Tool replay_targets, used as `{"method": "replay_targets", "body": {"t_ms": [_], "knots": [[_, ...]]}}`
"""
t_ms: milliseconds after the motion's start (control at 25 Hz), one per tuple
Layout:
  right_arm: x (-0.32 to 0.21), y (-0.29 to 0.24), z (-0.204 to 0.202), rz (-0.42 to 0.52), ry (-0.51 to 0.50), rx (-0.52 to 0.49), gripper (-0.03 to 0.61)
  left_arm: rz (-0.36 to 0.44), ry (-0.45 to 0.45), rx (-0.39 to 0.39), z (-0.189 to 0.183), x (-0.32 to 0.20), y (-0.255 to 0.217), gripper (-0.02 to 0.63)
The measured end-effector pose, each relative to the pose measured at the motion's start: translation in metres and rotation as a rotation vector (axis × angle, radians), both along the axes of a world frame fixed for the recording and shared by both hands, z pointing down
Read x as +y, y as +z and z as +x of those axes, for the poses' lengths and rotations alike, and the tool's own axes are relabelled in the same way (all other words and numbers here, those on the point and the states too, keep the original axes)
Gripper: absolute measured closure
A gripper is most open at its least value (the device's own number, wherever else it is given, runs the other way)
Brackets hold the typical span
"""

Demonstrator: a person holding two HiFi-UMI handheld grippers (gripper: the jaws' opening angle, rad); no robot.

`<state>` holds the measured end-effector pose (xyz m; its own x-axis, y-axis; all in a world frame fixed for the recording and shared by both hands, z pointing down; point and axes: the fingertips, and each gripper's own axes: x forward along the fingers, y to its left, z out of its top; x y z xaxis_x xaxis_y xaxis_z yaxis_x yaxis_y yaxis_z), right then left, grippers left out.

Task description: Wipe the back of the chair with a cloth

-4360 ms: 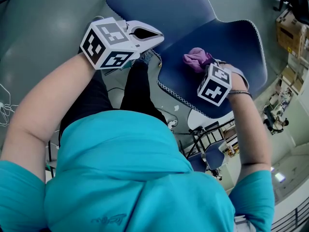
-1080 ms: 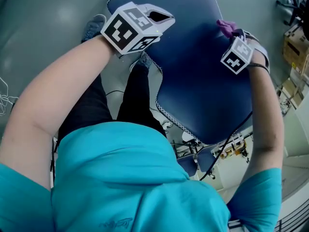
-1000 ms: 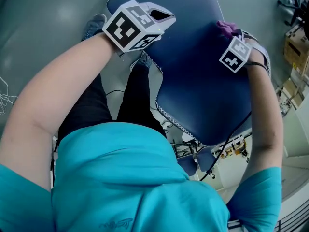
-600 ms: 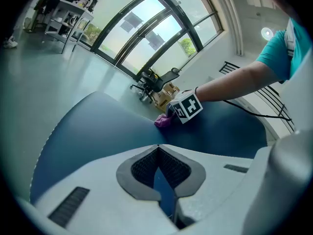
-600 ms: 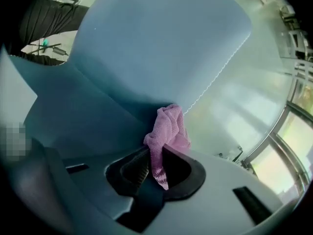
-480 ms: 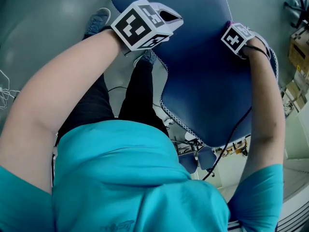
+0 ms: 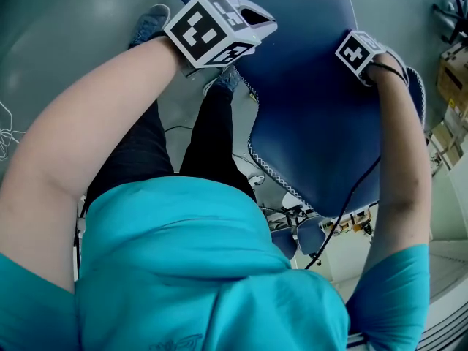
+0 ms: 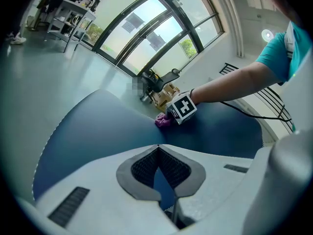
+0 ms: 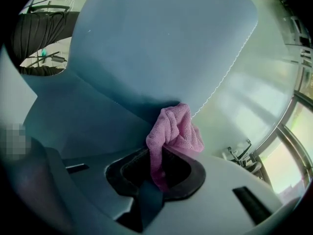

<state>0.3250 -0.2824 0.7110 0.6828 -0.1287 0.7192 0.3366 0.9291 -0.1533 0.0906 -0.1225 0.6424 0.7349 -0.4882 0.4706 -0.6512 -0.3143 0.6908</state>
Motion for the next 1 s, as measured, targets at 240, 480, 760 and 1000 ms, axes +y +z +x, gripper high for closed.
{"method": "replay_targets", "body": {"t_ms": [240, 480, 760, 1000], "knots": [[0.01, 0.003, 0.0, -0.015, -0.029, 0.011, 0.518, -0.001, -0.005, 0.011, 0.001, 0.004, 0.002, 0.618], [0.027, 0.005, -0.006, -0.028, -0.011, -0.006, 0.52, 0.004, 0.001, 0.018, 0.002, 0.015, -0.002, 0.618], [0.041, 0.007, -0.009, -0.047, -0.006, -0.012, 0.519, 0.005, -0.003, 0.023, 0.002, 0.015, -0.002, 0.618], [0.05, 0.007, -0.011, -0.058, 0.009, -0.016, 0.519, 0.002, 0.002, 0.027, 0.005, 0.022, -0.002, 0.618]]}}
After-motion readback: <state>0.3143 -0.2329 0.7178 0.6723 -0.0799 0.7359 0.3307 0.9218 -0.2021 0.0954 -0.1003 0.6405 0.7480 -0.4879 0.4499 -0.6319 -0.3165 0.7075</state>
